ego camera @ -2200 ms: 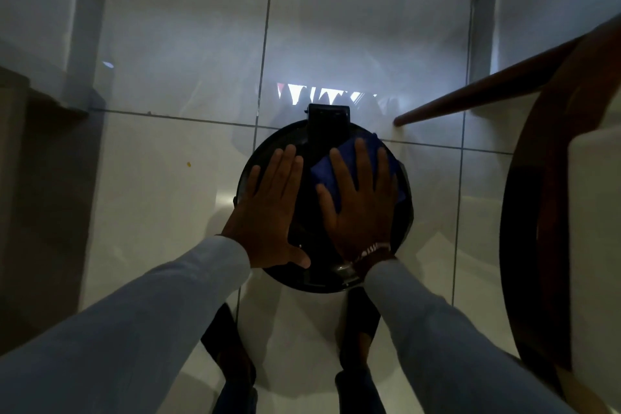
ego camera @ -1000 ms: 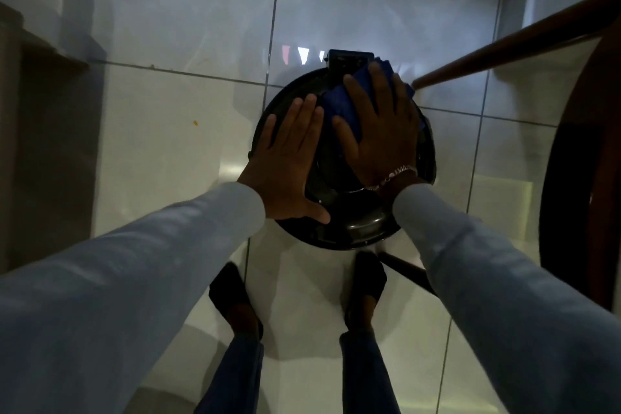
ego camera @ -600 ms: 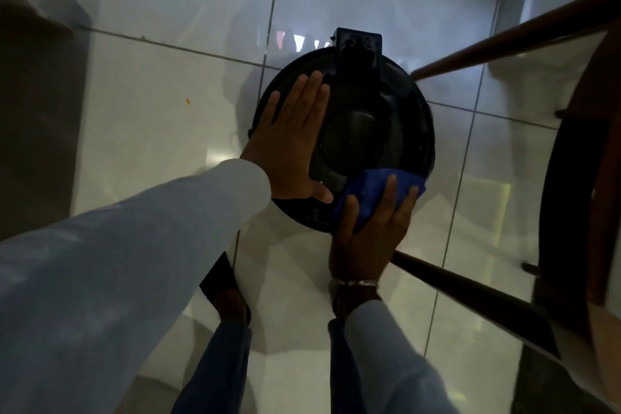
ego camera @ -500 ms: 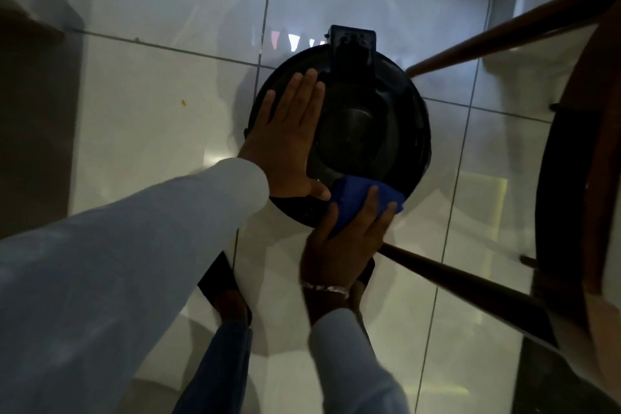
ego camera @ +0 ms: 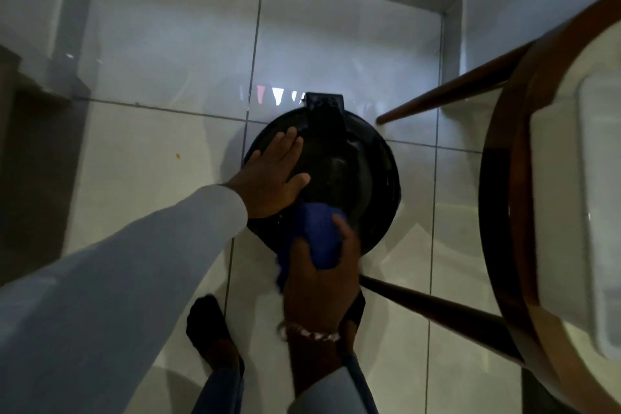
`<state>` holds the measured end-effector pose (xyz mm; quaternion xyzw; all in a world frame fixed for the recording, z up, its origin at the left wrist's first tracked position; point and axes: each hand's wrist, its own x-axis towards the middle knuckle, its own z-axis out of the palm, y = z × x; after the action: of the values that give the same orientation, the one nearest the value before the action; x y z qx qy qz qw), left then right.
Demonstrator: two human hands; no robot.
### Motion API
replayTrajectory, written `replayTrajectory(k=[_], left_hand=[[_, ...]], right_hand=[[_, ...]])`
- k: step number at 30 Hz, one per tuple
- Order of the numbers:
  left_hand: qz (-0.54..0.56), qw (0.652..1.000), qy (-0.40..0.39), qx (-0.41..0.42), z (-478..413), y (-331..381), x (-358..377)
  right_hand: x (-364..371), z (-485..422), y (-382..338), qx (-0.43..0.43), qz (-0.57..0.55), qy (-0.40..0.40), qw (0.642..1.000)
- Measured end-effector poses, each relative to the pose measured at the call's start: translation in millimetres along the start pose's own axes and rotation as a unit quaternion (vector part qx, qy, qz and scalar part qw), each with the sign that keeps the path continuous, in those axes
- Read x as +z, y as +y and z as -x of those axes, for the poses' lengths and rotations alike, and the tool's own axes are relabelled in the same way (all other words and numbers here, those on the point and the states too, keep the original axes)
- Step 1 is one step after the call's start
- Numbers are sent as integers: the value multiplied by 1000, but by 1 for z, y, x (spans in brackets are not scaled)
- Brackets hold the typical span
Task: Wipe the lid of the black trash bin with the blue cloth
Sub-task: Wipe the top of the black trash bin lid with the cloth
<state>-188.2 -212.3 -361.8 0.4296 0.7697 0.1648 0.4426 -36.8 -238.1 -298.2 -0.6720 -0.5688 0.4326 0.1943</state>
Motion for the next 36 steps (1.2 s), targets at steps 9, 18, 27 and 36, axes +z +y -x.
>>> replayTrajectory(k=[9, 18, 27, 36], left_hand=[[417, 884, 157, -143, 7, 6, -19], [-73, 954, 291, -13, 5, 30, 59], [-179, 927, 327, 45, 44, -1, 128], [-48, 887, 433, -152, -6, 18, 81]], right_hand=[[15, -102, -30, -294, 162, -189, 923], [18, -178, 18, -399, 288, -158, 856], [24, -187, 37, -441, 345, -126, 819], [24, -187, 37, -446, 348, -115, 816]])
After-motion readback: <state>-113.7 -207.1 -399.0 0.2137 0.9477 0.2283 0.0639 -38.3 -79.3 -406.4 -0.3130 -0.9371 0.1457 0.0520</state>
